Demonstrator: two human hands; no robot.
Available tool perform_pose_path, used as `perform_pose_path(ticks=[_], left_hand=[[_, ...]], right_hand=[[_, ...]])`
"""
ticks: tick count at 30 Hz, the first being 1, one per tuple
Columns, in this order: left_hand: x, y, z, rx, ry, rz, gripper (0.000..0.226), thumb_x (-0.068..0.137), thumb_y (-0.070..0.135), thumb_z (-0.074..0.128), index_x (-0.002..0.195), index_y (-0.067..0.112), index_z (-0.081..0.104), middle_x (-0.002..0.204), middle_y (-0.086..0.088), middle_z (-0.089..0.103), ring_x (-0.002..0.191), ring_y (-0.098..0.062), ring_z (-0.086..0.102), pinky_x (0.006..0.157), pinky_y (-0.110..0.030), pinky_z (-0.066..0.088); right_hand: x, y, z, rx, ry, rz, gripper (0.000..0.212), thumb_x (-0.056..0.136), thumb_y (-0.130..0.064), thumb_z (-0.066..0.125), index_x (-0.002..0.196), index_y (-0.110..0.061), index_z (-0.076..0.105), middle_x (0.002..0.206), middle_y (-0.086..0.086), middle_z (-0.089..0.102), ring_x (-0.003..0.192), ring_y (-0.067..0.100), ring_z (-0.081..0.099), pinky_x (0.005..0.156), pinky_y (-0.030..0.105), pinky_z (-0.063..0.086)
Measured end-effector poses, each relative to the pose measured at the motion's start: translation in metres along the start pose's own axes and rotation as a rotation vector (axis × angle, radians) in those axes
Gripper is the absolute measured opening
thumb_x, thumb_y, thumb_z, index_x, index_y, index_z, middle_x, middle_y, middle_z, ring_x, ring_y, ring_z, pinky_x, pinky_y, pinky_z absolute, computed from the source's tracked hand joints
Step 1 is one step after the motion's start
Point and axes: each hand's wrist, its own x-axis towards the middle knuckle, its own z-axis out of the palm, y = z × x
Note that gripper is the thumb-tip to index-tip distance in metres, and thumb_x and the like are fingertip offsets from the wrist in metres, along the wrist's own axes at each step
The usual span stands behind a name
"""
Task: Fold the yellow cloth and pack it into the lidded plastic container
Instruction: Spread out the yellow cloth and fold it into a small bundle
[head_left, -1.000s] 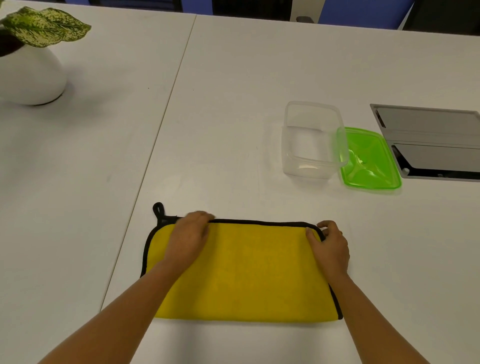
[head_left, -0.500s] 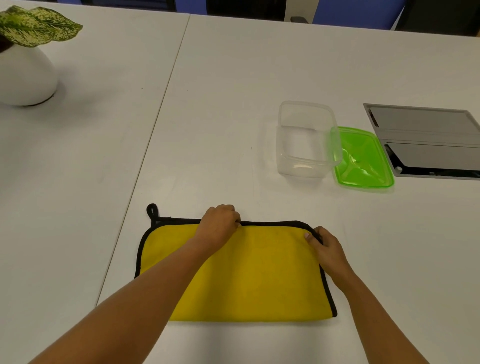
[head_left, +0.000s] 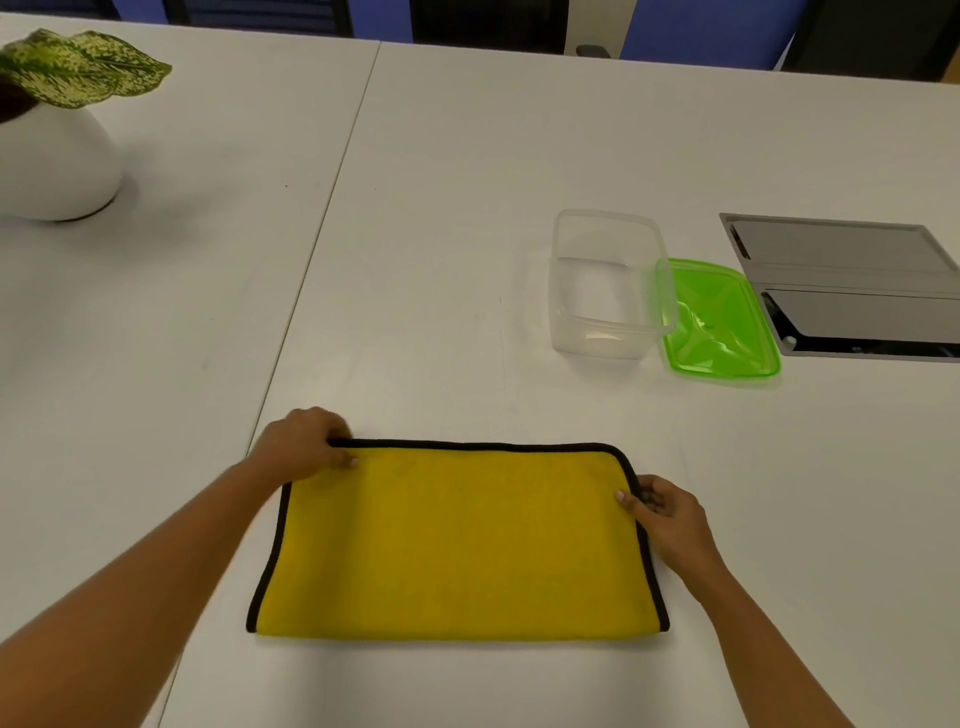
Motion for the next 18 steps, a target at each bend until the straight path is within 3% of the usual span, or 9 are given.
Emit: perform_pose_path(ticks=[4, 8, 13, 16, 18], left_hand=[[-0.02, -0.031, 0.01, -0.514, 0.053, -0.2, 0.043, 0.076, 0.02, 0.073, 0.112, 0.0, 0.061, 0.105, -0.016, 0.062, 0.094, -0.025, 0.054, 0.083, -0.034, 0.044], [-0.045, -0.035, 0.037, -0.935, 0.241, -0.358, 0.023, 0.082, 0.018, 0.067, 0.098, 0.002, 0.063, 0.096, -0.016, 0.063, 0.103, -0.039, 0.057, 0.091, -0.045, 0.045], [-0.055, -0.018, 0.061, -0.842, 0.512, -0.333, 0.034, 0.094, 0.025, 0.048, 0.105, -0.004, 0.06, 0.095, -0.022, 0.062, 0.099, -0.041, 0.057, 0.08, -0.042, 0.041], [-0.06, -0.013, 0.065, -0.756, 0.623, -0.315, 0.036, 0.097, 0.026, 0.042, 0.112, -0.003, 0.057, 0.106, -0.027, 0.062, 0.102, -0.042, 0.055, 0.083, -0.045, 0.042], [-0.063, -0.015, 0.068, -0.725, 0.66, -0.292, 0.036, 0.097, 0.027, 0.04, 0.109, -0.002, 0.057, 0.102, -0.027, 0.063, 0.096, -0.039, 0.056, 0.079, -0.042, 0.04]], right_hand=[[-0.003, 0.001, 0.001, -0.012, 0.062, 0.001, 0.024, 0.088, -0.017, 0.058, 0.105, 0.0, 0.063, 0.095, 0.012, 0.065, 0.086, 0.023, 0.058, 0.08, 0.03, 0.045], [-0.007, 0.001, 0.008, -0.079, 0.136, 0.017, 0.03, 0.092, -0.026, 0.052, 0.105, -0.002, 0.063, 0.095, 0.013, 0.065, 0.086, 0.025, 0.057, 0.08, 0.032, 0.044], [-0.013, 0.001, 0.016, -0.141, 0.22, -0.011, 0.03, 0.096, -0.023, 0.045, 0.104, 0.002, 0.06, 0.098, 0.022, 0.065, 0.083, 0.028, 0.055, 0.074, 0.033, 0.042], [-0.019, 0.002, 0.02, -0.166, 0.277, -0.02, 0.031, 0.097, -0.023, 0.041, 0.104, 0.003, 0.057, 0.094, 0.024, 0.064, 0.078, 0.026, 0.052, 0.07, 0.032, 0.041], [-0.023, 0.004, 0.021, -0.179, 0.284, -0.025, 0.031, 0.097, -0.024, 0.04, 0.104, 0.002, 0.057, 0.092, 0.025, 0.064, 0.076, 0.026, 0.052, 0.068, 0.031, 0.04]])
